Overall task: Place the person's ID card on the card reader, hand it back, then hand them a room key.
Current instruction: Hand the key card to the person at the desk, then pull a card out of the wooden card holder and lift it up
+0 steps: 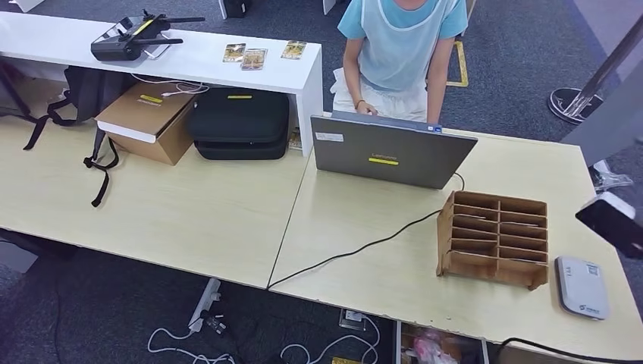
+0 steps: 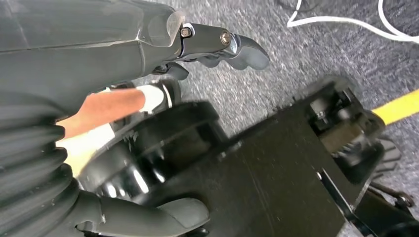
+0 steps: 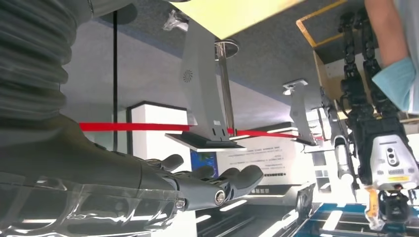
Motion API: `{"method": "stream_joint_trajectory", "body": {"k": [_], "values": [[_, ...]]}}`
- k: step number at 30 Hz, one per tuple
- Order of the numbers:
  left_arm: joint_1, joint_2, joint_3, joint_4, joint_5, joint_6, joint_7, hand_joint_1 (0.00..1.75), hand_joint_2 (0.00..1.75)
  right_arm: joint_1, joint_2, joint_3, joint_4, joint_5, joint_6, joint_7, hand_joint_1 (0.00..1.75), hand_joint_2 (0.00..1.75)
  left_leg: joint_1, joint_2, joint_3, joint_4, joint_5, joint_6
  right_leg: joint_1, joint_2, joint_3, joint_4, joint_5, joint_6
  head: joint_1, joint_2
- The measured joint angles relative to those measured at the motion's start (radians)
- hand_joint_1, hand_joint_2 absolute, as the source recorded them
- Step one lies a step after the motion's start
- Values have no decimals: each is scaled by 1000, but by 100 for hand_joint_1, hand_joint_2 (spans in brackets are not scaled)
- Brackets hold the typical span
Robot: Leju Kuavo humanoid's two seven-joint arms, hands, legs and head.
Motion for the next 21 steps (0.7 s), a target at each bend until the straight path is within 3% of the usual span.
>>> {"method": "stream_joint_trajectory", "body": {"k": [4, 7, 10, 16, 21], "values": [[0, -1, -33, 0, 11, -6, 0, 0, 175, 173, 63, -55, -113, 115, -39, -10, 0, 175, 0, 1, 1, -1, 0, 0, 0, 1, 0, 1, -1, -2, 0, 0], [0, 4, -44, 0, 17, -11, 0, 0, 175, 240, 108, -58, -159, 156, -45, -8, 0, 175, 0, 2, 1, -1, 0, 0, 0, 2, -1, 1, -1, -2, 0, 0], [-5, 35, -52, 0, 18, -43, -13, 0, 175, 266, 146, -58, -183, 183, -38, -3, 0, 175, 0, 3, 1, -1, 0, -1, 1, 3, -1, 1, -1, -2, 0, 0], [-16, 144, -52, -22, 24, -122, -37, 0, 175, 275, 203, -49, -201, 227, 16, 13, 0, 175, 0, 5, 3, -1, 1, -2, 0, 5, -1, 3, -1, -3, 0, 0], [-10, 172, -52, -35, 12, -123, -26, 0, 175, 275, 238, -33, -207, 243, 44, 14, 0, 175, 0, 5, 2, -1, 1, -2, 0, 5, -1, 3, -1, -3, 0, 0]]}}
